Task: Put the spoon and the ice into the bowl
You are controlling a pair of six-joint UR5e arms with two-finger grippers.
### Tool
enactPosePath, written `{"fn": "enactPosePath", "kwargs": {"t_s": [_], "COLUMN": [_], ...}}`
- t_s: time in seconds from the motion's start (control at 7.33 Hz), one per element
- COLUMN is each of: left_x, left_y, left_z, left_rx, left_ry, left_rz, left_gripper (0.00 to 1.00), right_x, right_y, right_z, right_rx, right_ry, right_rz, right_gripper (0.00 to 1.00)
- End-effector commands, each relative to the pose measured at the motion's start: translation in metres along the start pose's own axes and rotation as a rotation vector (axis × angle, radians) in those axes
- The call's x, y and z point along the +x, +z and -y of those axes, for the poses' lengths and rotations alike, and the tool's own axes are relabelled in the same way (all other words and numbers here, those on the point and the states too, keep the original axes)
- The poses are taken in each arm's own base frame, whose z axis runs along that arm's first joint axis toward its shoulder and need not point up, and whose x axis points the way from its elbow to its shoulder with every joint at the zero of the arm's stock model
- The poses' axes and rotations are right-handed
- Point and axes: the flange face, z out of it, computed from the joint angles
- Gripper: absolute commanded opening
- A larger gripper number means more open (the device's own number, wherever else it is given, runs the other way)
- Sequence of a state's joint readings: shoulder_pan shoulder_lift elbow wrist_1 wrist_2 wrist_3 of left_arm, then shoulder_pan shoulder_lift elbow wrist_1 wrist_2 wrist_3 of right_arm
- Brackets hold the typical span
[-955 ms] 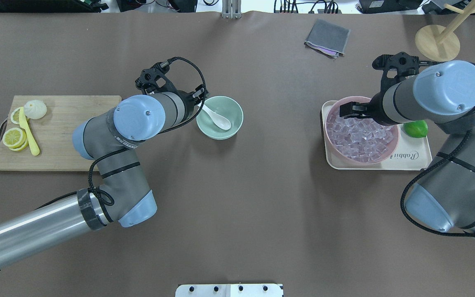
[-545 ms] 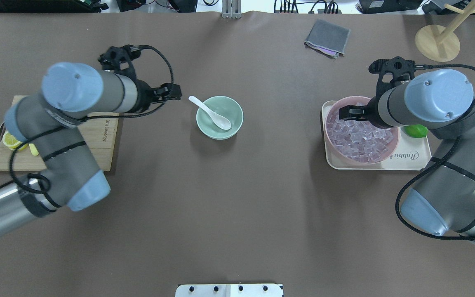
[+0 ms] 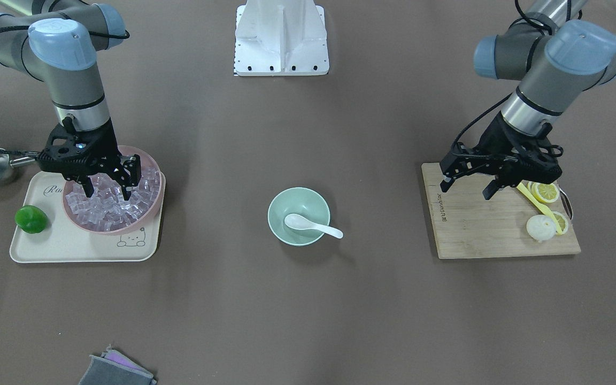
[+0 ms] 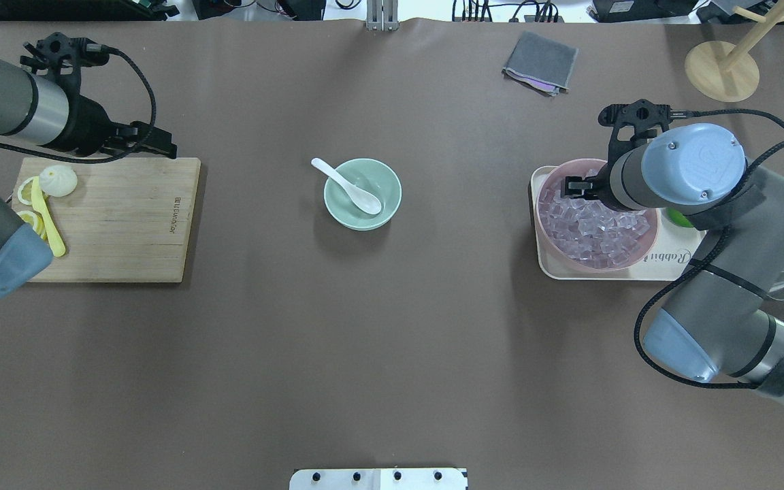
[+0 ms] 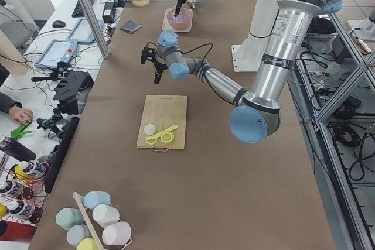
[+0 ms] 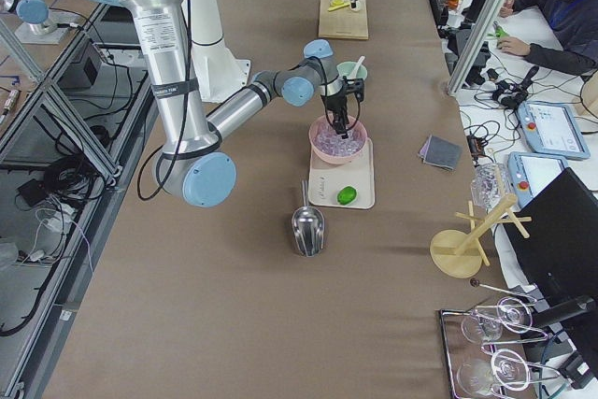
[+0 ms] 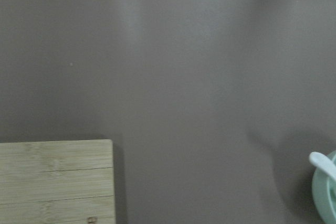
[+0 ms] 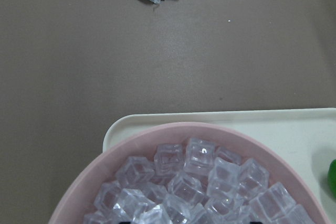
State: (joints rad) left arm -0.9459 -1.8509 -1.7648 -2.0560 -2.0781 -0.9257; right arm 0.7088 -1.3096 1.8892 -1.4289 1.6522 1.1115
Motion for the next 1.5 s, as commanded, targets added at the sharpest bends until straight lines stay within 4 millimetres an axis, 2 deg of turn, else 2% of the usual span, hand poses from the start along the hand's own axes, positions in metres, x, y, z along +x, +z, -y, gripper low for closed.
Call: {"fn": "enactPosePath", "kwargs": {"t_s": [0.0, 0.55, 0.68, 0.95, 1.09, 1.23, 1.36], "left_x": [-0.011, -0.014, -0.014, -0.015, -0.016, -0.016, -0.016], "left_y": [-0.004, -0.003, -0.002, -0.001, -0.001, -0.001, 0.0], "left_z": [-0.001, 0.0, -0.001, 0.0, -0.001, -0.001, -0.001], "left_rx": [-0.006, -0.002, -0.003, -0.001, -0.002, -0.002, -0.004], "left_ry": [0.008, 0.003, 0.004, 0.003, 0.002, 0.002, 0.001], "left_rz": [0.003, 0.01, 0.01, 0.015, 0.016, 0.016, 0.016], "left_gripper": [0.99, 0.99, 0.99, 0.99, 0.99, 0.99, 0.99], "right_x": [-0.004, -0.021, -0.022, -0.023, -0.023, -0.024, -0.031], "right_y": [0.004, 0.014, 0.013, 0.016, 0.016, 0.014, 0.005], "right_z": [-0.004, -0.006, -0.006, -0.009, -0.009, -0.009, -0.005], "right_rx": [-0.005, -0.001, 0.001, -0.004, -0.003, -0.003, 0.006], "right_ry": [-0.007, -0.021, -0.021, -0.027, -0.027, -0.027, -0.027], "right_rz": [-0.001, -0.007, -0.005, -0.009, -0.008, -0.003, 0.016], "right_gripper": [0.69, 0.64, 0.57, 0.35, 0.21, 0.03, 0.0]}}
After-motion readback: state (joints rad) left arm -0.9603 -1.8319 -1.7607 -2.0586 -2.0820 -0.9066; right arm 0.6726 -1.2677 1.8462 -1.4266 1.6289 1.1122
